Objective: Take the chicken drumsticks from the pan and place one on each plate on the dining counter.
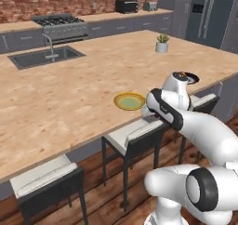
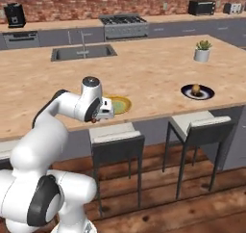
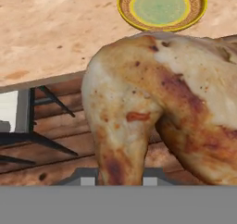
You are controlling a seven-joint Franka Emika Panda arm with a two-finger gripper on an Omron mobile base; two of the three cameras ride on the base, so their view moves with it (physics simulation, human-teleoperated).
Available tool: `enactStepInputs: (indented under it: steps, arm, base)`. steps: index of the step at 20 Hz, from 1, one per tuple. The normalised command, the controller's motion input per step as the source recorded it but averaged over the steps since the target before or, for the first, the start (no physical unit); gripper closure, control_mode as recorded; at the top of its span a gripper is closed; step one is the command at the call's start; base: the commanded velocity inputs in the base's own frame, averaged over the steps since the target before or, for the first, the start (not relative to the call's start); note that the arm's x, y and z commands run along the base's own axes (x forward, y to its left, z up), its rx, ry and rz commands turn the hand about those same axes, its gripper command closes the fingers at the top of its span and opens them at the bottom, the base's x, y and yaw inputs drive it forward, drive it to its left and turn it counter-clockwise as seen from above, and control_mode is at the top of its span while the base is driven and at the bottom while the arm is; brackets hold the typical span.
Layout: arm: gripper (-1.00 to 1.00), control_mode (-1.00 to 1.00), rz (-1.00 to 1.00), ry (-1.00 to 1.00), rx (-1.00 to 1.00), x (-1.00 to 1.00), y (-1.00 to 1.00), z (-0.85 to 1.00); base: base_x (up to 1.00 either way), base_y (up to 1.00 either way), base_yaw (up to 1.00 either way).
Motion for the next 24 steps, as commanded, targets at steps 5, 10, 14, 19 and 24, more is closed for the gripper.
enactStepInputs:
  steps: [5,10,14,19,24]
  arm:
    - [1.0,1.0,0.0,0.0,0.0,0.0,0.0,0.0]
    - [1.0,1.0,0.0,0.0,0.0,0.0,0.0,0.0]
    - [1.0,1.0,0.0,0.0,0.0,0.0,0.0,0.0]
    - [1.0,1.0,0.0,0.0,0.0,0.0,0.0,0.0]
    - [1.0,1.0,0.0,0.0,0.0,0.0,0.0,0.0]
  base:
    - [0.6,-0.54,0.24]
    - [0.7,-0.53,0.13]
    - [0.72,-0.36,0.14]
    - [0.68,-0.09,0.27]
    - [0.49,0.0,0.31]
